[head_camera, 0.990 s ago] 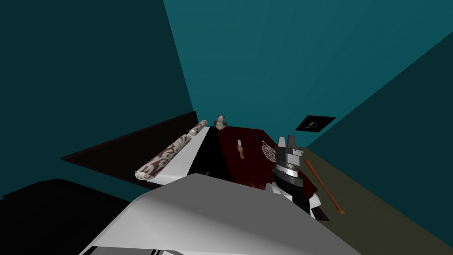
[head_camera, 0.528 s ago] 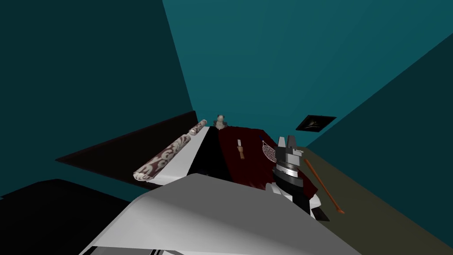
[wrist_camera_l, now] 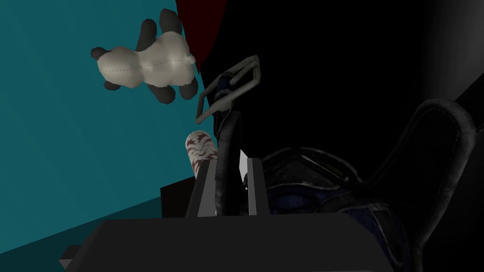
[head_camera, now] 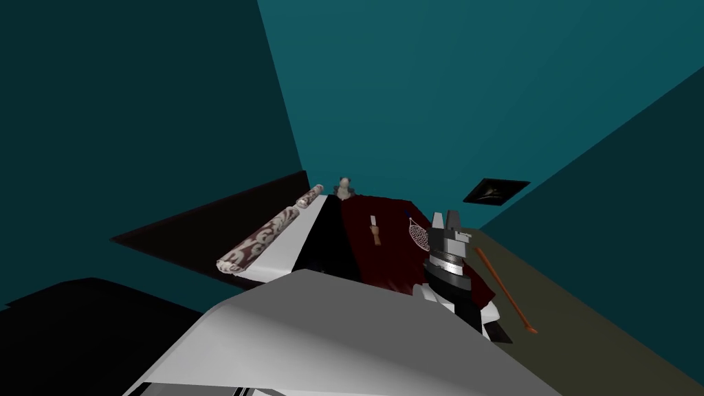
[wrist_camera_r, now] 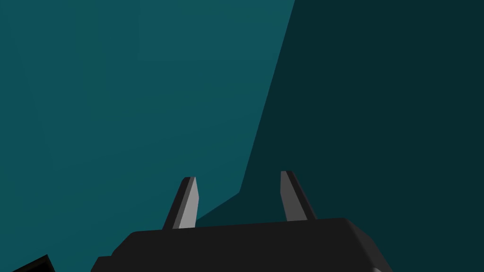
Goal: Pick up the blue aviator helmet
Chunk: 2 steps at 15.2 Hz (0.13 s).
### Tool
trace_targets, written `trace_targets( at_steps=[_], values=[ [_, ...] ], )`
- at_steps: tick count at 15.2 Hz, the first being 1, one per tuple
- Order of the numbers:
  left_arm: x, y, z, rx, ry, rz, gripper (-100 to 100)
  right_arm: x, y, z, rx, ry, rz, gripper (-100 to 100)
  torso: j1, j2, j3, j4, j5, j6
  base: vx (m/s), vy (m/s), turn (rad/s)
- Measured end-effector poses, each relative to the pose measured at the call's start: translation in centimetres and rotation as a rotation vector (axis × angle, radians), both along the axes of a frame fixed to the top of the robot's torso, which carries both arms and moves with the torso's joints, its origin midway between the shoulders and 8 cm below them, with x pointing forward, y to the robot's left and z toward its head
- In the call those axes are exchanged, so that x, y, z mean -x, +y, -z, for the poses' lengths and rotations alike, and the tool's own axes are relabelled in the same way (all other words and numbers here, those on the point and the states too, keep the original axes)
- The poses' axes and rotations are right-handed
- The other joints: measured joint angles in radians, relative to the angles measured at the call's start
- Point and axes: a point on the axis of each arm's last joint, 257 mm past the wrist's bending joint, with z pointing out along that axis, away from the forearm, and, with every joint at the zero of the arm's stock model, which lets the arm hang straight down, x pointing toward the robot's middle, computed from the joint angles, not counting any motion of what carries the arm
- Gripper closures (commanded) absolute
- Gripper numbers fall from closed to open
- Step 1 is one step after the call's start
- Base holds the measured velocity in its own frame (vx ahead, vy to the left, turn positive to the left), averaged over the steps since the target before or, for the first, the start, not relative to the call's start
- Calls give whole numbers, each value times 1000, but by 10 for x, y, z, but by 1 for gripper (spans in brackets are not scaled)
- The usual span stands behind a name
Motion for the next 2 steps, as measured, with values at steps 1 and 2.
trace_targets(
  at_steps=[1,2],
  values=[
    [0,0,0,-1,0,2,100,0,0,0,0,0,0,0,0,0,0,0,0,0,-31,3,26],
    [-1,0,0,-2,0,4,100,0,0,0,0,0,0,0,0,-1,0,0,0,0,-19,2,10]
  ],
)
